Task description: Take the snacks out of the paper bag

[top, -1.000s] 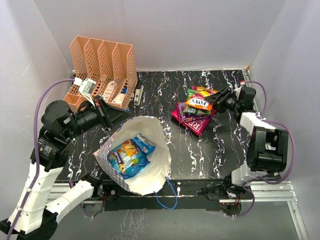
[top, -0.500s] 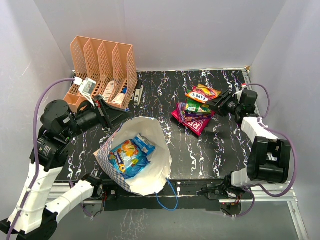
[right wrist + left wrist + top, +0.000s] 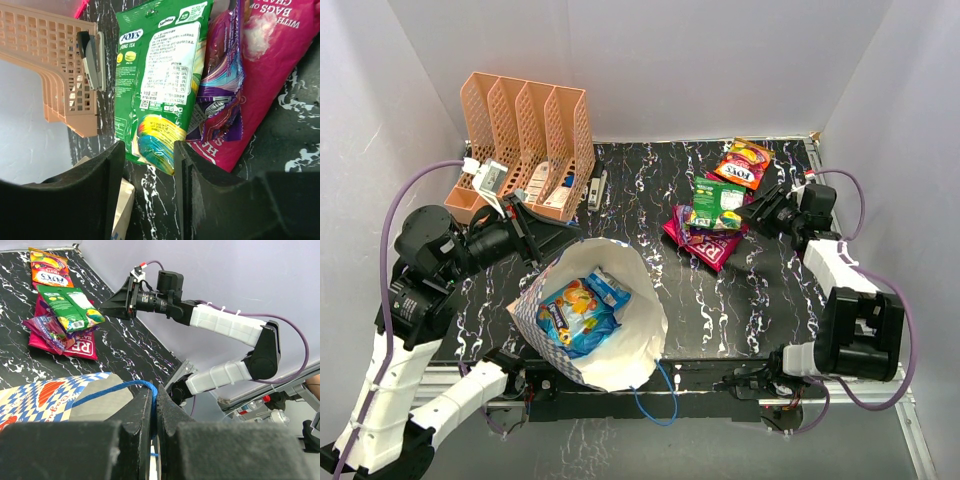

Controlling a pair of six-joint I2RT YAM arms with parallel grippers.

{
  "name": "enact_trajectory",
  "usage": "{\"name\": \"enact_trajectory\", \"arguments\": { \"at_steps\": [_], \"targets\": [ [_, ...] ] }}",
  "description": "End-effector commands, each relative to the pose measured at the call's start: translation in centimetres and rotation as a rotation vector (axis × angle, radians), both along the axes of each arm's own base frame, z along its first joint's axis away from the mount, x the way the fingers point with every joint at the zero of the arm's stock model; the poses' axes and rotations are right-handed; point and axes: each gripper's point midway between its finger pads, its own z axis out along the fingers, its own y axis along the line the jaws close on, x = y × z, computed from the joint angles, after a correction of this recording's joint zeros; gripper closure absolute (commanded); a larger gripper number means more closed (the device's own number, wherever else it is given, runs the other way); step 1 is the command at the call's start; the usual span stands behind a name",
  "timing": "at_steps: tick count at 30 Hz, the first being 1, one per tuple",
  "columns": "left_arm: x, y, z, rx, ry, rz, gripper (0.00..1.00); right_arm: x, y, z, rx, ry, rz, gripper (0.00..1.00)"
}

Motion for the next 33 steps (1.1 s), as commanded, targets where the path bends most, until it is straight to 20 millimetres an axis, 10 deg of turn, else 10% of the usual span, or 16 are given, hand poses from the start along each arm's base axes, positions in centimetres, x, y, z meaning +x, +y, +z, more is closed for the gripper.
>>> {"name": "enact_trajectory", "arguments": {
  "at_steps": [1,7,11,18,26,33],
  "targets": [
    [-1.0,0.1,2.3,-0.036,-0.068,-0.025,1.0,1.1,-1.4,4.3,-0.128,-0.137,-0.035,0.52],
    [-1.1,-0.3,1.8,-0.044,-0.055,-0.049,1.0,0.8,-0.2,8.5,-0.212,-0.263,0.023,0.46],
    [-1.3,-0.7,1.2,-0.05,-0.041,-0.085,1.0,-1.3,7.2,12.6,-0.224,-0.444,0.277,0.44],
    [-4.4,-2.2,1.8,-0.117,-0.019,-0.316,1.0,-14.6,19.1,18.5,-0.19,-0.948,0.811,0.36],
    [-3.8,-2.2,0.7,-0.103,-0.005,-0.279,1.0,-26.1,23.4,19.5,-0.183,-1.338,1.095,0.33],
    [-3.8,-2.1,1.4,-0.111,-0.036,-0.275,1.0,-29.4,27.9,15.5,-0.283,-1.408,1.232,0.48]
  ]
}}
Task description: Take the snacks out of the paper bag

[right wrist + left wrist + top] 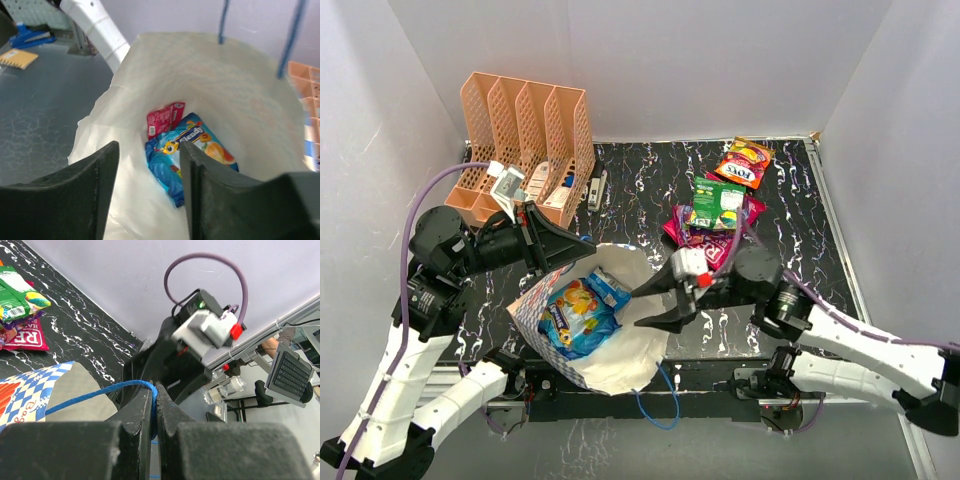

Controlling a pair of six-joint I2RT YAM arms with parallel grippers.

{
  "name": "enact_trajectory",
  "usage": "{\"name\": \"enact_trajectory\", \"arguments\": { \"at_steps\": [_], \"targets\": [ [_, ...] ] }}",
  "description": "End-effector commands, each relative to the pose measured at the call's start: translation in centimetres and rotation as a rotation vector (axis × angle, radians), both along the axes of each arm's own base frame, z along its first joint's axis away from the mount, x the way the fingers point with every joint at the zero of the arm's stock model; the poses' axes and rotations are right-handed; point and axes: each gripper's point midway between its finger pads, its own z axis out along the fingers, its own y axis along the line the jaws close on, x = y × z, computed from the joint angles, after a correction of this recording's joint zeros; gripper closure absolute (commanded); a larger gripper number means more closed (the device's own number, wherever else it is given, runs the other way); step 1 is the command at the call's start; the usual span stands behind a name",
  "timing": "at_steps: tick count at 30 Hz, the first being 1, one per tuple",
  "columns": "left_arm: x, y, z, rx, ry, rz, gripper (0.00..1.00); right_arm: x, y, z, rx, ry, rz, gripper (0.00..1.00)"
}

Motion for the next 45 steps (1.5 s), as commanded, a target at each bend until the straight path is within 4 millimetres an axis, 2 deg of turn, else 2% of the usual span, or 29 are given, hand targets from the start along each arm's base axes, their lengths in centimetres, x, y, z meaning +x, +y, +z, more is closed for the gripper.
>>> {"name": "enact_trajectory", "arguments": {
  "at_steps": [1,6,10,13,16,20,23,26,29,32,36,41,45],
  "targets": [
    [-0.9,0.0,2.0,-0.049,-0.075,-0.033,1.0,-1.0,3.8,-2.8,-0.06,-0.185,-0.009,0.49],
    [-0.5,-0.1,2.4,-0.053,-0.07,-0.03,1.0,-1.2,7.7,-7.1,-0.173,-0.305,-0.042,0.5],
    [-0.5,-0.2,2.3,-0.056,-0.074,-0.031,1.0,1.6,9.2,-10.4,-0.262,-0.327,-0.152,0.5],
    [-0.3,-0.3,2.1,-0.053,-0.068,-0.036,1.0,2.1,9.8,-13.6,-0.345,-0.352,-0.144,0.47],
    [-0.1,-0.4,1.9,-0.048,-0.061,-0.031,1.0,1.7,10.4,-16.3,-0.406,-0.389,-0.079,0.35],
    [0.1,-0.3,1.6,-0.038,-0.054,-0.016,1.0,1.8,11.1,-18.7,-0.481,-0.408,-0.036,0.23],
    [0.3,-0.3,1.3,-0.034,-0.048,-0.005,1.0,1.5,11.5,-19.8,-0.514,-0.415,0.0,0.19],
    [0.3,-0.3,1.4,-0.038,-0.05,-0.009,1.0,2.5,12.0,-21.5,-0.584,-0.426,-0.023,0.18],
    [0.3,-0.3,1.5,-0.04,-0.057,-0.01,1.0,4.8,12.4,-23.1,-0.648,-0.449,-0.124,0.17],
    [0.2,-0.3,1.7,-0.047,-0.057,-0.01,1.0,6.7,13.3,-23.5,-0.659,-0.458,-0.225,0.23],
    [-0.1,-0.1,1.6,-0.046,-0.055,-0.009,1.0,8.2,14.2,-22.6,-0.621,-0.424,-0.34,0.49],
    [0.1,0.3,0.8,-0.019,-0.033,0.033,1.0,9.4,14.0,-19.9,-0.545,-0.383,-0.457,0.75],
    [0.3,0.8,-0.1,0.007,-0.032,0.074,1.0,9.1,13.6,-17.4,-0.485,-0.342,-0.476,0.84]
  ]
}}
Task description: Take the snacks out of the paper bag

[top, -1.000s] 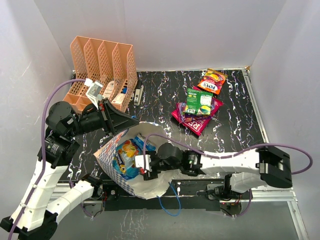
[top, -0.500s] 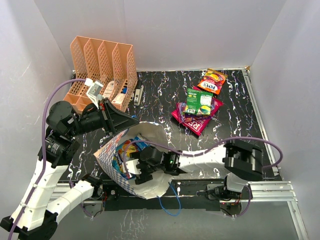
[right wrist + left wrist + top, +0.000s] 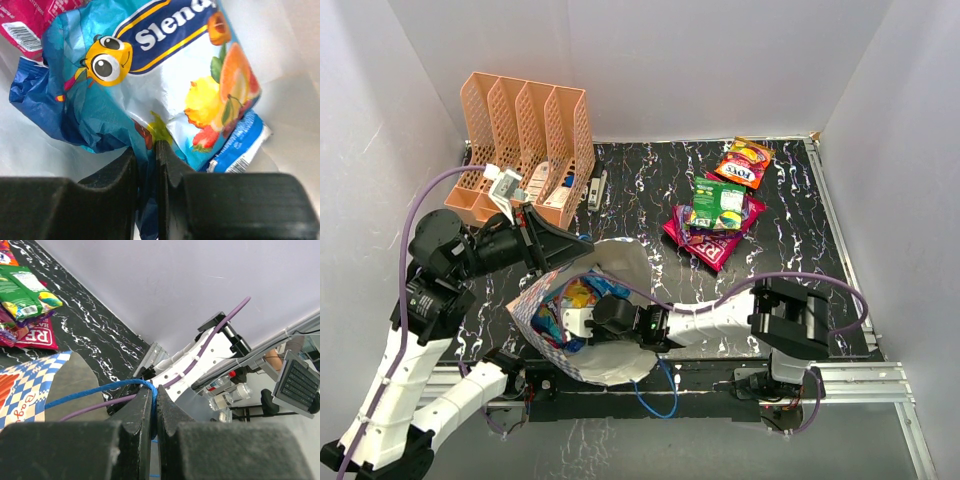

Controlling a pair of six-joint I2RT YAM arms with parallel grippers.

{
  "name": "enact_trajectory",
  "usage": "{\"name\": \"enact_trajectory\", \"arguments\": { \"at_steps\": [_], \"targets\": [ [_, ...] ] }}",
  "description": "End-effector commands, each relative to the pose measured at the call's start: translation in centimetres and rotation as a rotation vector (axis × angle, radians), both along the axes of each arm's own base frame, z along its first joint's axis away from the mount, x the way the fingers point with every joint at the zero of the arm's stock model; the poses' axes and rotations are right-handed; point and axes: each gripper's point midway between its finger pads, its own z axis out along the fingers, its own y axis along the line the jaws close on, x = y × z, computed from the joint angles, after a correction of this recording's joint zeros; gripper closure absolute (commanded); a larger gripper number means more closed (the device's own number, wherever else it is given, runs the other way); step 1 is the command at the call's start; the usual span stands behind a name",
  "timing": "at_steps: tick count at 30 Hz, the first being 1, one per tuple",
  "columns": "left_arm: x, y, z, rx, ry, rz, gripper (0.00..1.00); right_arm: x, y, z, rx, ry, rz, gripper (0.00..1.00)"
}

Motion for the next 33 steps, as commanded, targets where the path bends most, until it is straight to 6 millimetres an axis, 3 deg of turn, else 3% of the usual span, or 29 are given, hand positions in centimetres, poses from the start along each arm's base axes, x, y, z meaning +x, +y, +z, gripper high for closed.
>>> {"name": "enact_trajectory", "arguments": {
  "at_steps": [1,7,14,18,27,33],
  "targets": [
    [-0.2,0.7,-0.1,0.012,-0.036,0.039,1.0,1.9,1.3,8.8,0.268,-0.044,-0.114,0.86],
    [-0.4,1.0,-0.2,0.025,-0.046,0.051,1.0,1.6,-0.9,12.4,0.379,-0.008,-0.179,0.92],
    [-0.1,1.0,-0.4,0.027,-0.045,0.065,1.0,1.1,-3.0,15.1,0.484,0.041,-0.226,0.93],
    [0.5,0.7,-0.8,0.017,-0.028,0.07,1.0,2.0,-4.0,17.1,0.567,0.062,-0.279,0.93],
    [3.1,0.3,-0.1,-0.005,-0.014,0.139,1.0,7.3,-3.2,22.1,0.665,0.085,-0.367,0.93],
    [4.5,2.2,1.1,0.019,-0.074,0.292,1.0,7.4,-2.2,27.3,0.768,0.097,-0.309,0.93]
  ]
}}
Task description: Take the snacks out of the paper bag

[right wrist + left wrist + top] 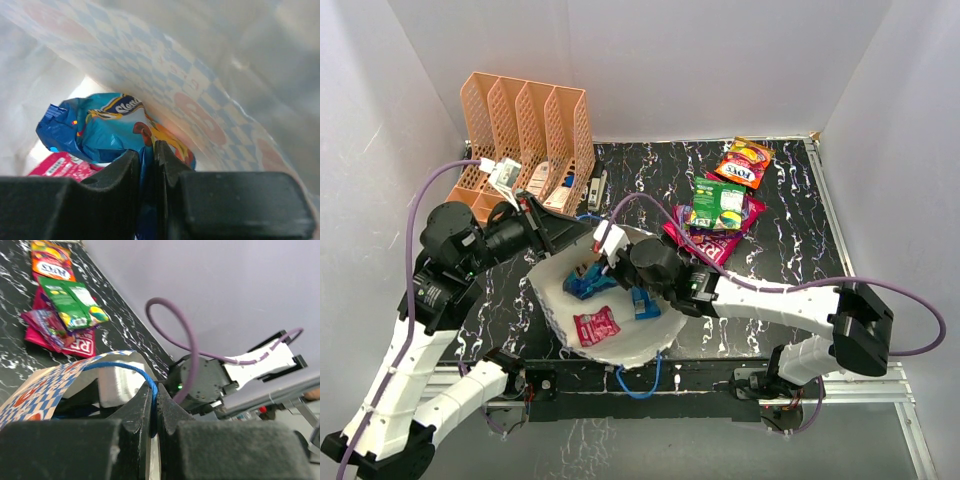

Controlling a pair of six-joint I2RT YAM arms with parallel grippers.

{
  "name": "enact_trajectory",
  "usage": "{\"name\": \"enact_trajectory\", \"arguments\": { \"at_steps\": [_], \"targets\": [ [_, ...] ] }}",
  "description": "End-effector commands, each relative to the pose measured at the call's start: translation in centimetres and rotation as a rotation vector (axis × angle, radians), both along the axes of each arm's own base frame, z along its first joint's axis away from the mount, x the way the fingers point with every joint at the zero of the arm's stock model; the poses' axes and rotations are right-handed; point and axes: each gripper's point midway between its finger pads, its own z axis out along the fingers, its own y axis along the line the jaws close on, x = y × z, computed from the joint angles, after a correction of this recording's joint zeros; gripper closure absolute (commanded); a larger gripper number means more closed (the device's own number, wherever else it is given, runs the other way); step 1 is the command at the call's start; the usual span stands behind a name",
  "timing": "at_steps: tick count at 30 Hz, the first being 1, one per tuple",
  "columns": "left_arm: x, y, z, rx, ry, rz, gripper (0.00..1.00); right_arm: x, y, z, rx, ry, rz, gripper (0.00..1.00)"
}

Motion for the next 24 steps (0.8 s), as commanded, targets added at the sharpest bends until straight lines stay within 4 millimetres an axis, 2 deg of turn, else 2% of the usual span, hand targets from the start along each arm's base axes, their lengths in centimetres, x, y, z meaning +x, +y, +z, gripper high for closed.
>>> {"name": "enact_trajectory", "arguments": {
  "at_steps": [1,6,11,18,24],
  "targets": [
    [0.7,1.8,2.7,-0.002,-0.101,0.13,1.0,0.0,2.8,13.9,0.364,-0.125,0.063,0.93],
    [2.6,2.6,1.4,0.052,-0.052,0.225,1.0,-1.1,2.8,16.0,0.408,-0.123,0.117,0.93],
    [3.8,3.9,0.1,0.092,-0.017,0.322,1.0,-2.2,1.8,17.6,0.42,-0.123,0.151,0.93],
    [3.7,4.1,-0.8,0.115,-0.008,0.33,1.0,-3.1,-1.9,23.0,0.517,-0.242,0.128,0.93],
    [3.6,4.4,-1.6,0.133,0.021,0.34,1.0,-2.1,-3.7,27.5,0.567,-0.333,0.046,0.93]
  ]
}}
